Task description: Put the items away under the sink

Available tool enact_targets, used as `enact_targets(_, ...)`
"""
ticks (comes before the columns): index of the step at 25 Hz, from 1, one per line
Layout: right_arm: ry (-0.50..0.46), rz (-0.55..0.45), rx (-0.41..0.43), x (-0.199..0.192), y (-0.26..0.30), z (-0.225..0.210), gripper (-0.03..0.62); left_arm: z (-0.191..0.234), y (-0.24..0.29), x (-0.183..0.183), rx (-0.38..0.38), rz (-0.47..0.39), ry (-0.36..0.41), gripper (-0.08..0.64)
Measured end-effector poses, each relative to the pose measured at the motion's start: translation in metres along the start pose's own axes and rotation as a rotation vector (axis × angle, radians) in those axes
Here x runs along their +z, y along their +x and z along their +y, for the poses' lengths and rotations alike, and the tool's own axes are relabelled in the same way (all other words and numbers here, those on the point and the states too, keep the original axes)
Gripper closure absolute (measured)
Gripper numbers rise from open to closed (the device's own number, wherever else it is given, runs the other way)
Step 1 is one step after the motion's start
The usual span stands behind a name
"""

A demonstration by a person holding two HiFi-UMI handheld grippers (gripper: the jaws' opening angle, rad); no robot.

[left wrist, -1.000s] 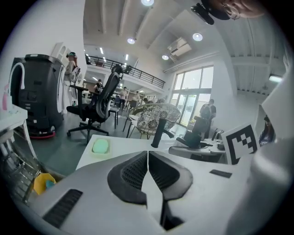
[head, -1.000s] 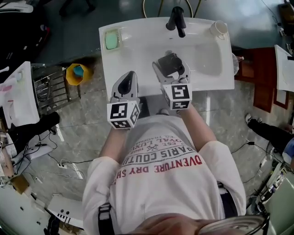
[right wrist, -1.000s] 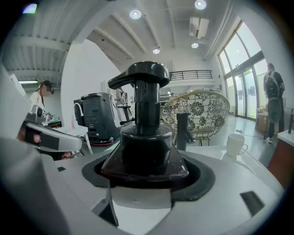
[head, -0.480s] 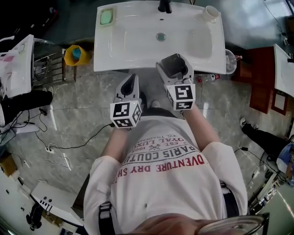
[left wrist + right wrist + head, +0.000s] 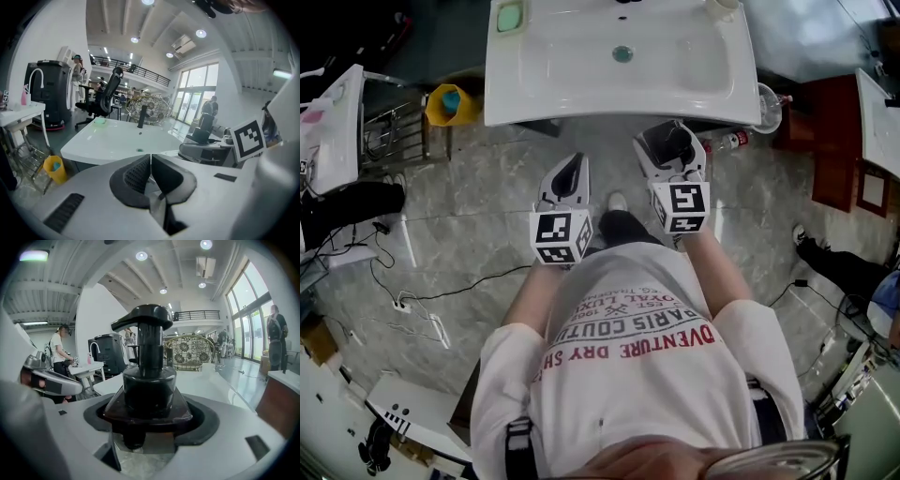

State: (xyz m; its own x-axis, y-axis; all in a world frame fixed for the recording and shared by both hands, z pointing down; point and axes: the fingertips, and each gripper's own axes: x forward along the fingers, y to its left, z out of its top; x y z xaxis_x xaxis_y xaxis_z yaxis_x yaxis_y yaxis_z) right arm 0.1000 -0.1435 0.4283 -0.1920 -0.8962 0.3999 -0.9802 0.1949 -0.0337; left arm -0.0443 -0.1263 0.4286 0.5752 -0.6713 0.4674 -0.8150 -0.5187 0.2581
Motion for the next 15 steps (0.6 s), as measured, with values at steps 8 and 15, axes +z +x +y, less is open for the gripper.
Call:
enact_targets(8,0.037,0.001,-0.059,-0.073,-0.019,0.007,0.213,0.011,-0.018,-0.066,-0.007,-0.018,0.068,0.532)
enact_targets(15,0.054,0.040,-0.101,-0.171,0.004,-0.008,0.213,0.034,0.021,-0.149,0.003,-0.012,0.019,0.532)
